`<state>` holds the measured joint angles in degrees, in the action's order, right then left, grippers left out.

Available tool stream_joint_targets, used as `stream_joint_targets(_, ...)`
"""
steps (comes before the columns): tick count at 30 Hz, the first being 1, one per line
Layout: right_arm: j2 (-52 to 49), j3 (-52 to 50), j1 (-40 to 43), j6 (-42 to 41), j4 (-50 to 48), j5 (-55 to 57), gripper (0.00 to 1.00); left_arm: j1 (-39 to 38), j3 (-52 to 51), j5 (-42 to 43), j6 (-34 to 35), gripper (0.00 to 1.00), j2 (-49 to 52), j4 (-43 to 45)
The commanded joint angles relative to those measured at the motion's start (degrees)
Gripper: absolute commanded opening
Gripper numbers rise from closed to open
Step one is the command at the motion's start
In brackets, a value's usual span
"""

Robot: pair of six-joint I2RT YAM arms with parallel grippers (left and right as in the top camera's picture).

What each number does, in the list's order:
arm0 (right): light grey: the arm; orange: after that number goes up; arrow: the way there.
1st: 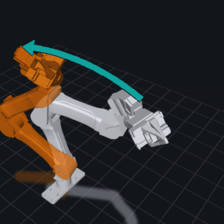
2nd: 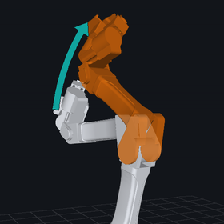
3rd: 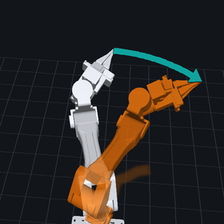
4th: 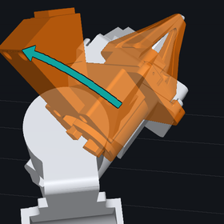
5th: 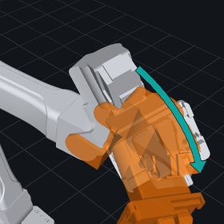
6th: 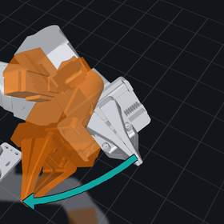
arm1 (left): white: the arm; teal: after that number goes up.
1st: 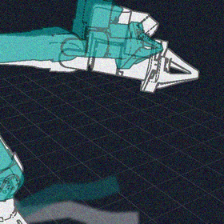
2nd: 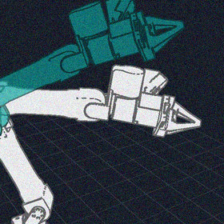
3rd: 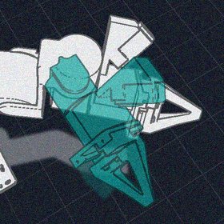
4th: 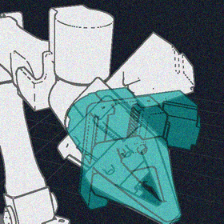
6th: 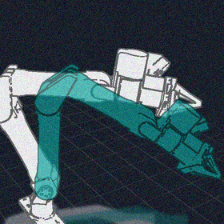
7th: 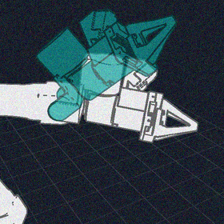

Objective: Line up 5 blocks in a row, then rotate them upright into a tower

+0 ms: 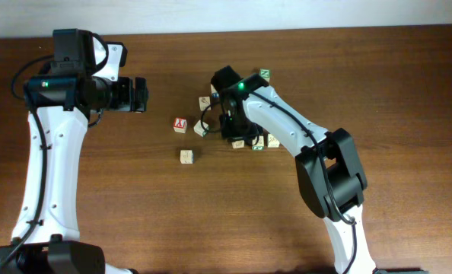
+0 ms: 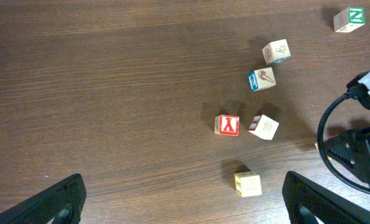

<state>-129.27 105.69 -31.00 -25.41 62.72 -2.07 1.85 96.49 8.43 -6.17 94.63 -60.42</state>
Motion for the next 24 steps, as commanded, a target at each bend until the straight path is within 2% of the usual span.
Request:
stream_joint_targets(1, 0.5, -0.79, 0.26, -2.6, -0.31, 3.45, 0.27, 0.2, 1.2, 0.81, 0.55, 0.99, 0.35, 0.09)
stream_joint_targets(7, 0.5, -1.36, 0.26, -4.11, 0.48, 4.31, 0.27, 0.2, 1.2, 0.81, 0.55, 0.99, 0.35, 0.07)
stream_joint_targets(8, 0.5, -1.73, 0.26, -4.09, 0.33, 4.31, 0.33, 0.2, 1.2, 0.81, 0.55, 0.99, 0.35, 0.07)
stream_joint_targets(9, 0.5, -2.27, 0.26, -4.11, 0.09, 4.31, 0.35, 0.2, 1.2, 0.81, 0.52, 0.99, 0.35, 0.09)
stream_joint_targets(14, 0.5, -2.43, 0.26, -4.04, -1.22, 4.28, 0.39, 0.2, 1.2, 0.81, 0.55, 0.99, 0.35, 0.09)
stream_joint_targets(22, 1.84, 5.75, 0.2, -1.86, 3.04, 3.8, 0.39, 0.2, 1.2, 0.81, 0.55, 0.99, 0.35, 0.09)
stream_joint_targets(24, 1.29, 5.42, -0.28, -1.84, 2.43, 2.93, 0.33, 0.2, 1.22, 0.81, 0.55, 0.99, 0.35, 0.07)
